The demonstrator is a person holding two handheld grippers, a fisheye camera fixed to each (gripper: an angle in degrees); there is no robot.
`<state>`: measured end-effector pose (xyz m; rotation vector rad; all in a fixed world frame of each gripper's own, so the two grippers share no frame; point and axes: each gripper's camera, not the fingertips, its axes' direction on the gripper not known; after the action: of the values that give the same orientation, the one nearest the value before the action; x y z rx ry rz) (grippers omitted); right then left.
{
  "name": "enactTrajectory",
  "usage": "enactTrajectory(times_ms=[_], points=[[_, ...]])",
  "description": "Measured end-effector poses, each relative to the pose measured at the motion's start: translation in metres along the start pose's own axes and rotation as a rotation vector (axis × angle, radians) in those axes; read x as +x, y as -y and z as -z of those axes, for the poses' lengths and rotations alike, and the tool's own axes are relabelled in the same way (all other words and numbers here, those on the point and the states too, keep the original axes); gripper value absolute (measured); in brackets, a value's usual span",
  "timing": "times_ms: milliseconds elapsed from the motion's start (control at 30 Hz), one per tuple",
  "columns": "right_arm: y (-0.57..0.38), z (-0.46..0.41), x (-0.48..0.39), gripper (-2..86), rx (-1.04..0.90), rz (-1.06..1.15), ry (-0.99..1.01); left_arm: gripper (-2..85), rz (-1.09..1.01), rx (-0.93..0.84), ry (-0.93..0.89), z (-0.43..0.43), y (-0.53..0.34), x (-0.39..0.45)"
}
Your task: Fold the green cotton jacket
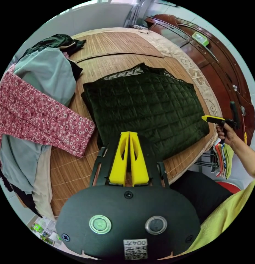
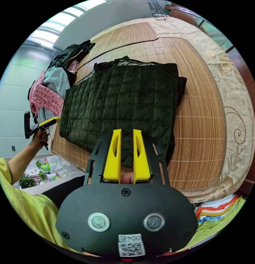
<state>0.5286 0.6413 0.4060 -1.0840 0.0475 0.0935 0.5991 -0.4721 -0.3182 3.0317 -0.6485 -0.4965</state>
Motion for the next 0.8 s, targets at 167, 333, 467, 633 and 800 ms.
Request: enactTrajectory(times_ms=[167,333,467,633,800], points=[[-0.001,-0.037,0.022,6.9,-0.14,-0.048,-0.095,0.2,0.125,-0.163,-0.049,-0.054,-0.014,-0.029],[-0.027,0.014,0.045,10.9,-0.008,-0.125,0.0,0.2,0.149,-0.101,-0.086,-0.032,-0.009,-0.03],[-0.071,0.031,0.073,12.0,0.029,-0.243,0.081,0.2,-0.016,-0.022,-0.048,-0.005,-0.007,0.015],[-0.112,0.029,0.092,11.2,0.078,-0.404,0.175,0.3,-0.203,-0.052,-0.092,-0.018,0.006,0.081],[-0.104,0.024,0.061,11.8,0.025,-0.228,-0.046,1.2,-0.106,-0.112,-0.112,-0.029,-0.013,0.087]])
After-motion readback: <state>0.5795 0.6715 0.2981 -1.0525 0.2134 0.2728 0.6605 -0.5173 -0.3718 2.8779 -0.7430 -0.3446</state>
